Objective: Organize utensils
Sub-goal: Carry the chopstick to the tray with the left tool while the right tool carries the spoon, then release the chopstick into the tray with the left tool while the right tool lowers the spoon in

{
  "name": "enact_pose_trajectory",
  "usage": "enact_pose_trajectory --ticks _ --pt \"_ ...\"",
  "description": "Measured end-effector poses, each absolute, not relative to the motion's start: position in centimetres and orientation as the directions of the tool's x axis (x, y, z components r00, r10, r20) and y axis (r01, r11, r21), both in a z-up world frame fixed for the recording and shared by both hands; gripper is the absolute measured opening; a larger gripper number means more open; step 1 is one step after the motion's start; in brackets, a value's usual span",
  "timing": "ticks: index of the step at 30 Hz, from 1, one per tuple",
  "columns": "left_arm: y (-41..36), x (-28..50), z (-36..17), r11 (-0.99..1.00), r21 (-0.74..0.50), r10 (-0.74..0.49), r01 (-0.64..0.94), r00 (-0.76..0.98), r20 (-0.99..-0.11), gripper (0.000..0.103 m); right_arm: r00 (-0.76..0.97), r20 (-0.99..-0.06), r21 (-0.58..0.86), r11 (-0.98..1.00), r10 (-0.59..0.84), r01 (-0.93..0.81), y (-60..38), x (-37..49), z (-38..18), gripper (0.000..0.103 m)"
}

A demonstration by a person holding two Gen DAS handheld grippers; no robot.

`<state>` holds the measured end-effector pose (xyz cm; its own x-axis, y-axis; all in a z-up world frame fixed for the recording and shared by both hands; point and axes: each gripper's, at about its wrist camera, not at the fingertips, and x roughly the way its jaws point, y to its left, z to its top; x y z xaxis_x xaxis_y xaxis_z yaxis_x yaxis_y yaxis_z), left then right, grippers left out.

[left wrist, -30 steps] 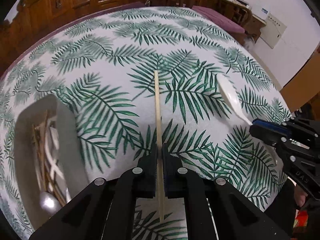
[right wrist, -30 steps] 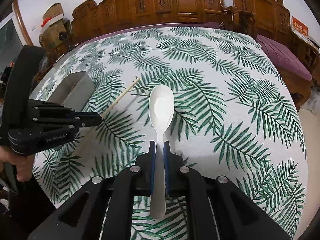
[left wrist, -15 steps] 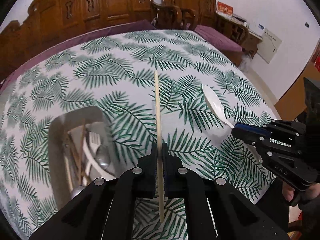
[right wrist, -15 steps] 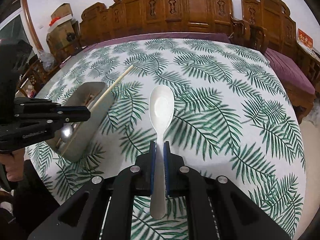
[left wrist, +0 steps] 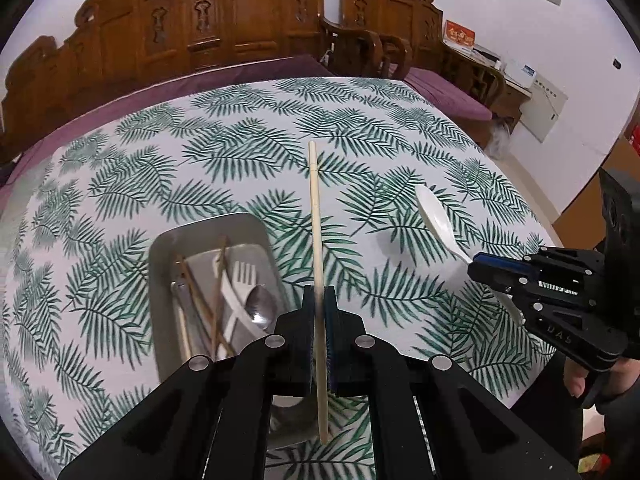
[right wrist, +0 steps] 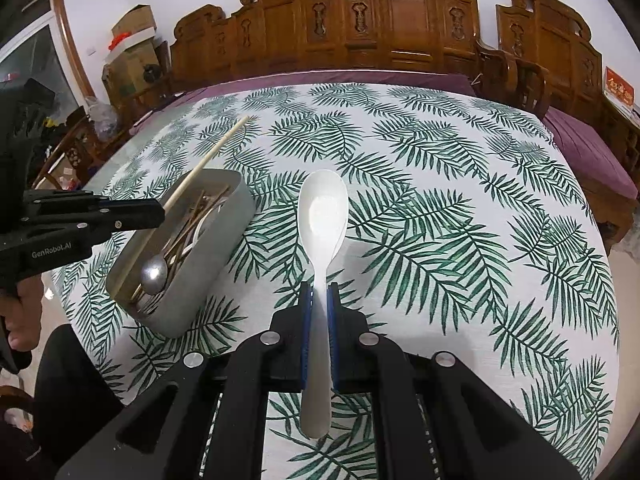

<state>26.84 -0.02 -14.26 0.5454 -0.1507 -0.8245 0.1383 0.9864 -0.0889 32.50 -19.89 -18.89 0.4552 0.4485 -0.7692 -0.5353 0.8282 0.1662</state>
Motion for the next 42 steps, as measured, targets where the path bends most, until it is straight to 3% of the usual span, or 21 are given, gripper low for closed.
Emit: enact_pose_trajectory --ticks 37,42 --pt "8.3 28.1 -21.7 0.998 -0.066 -0.067 0.018 0.44 -0.896 0.005 0.41 -0.793 0.158 0.802 0.451 -0.576 -15.5 32.7 -20.0 0.009" --pt "8.4 27.6 -21.1 0.997 -0.072 -0.071 0.016 0.453 -0.889 0.024 0.407 -0.791 0.157 0.794 0.457 -0.587 -14.7 32.4 -19.7 0.009"
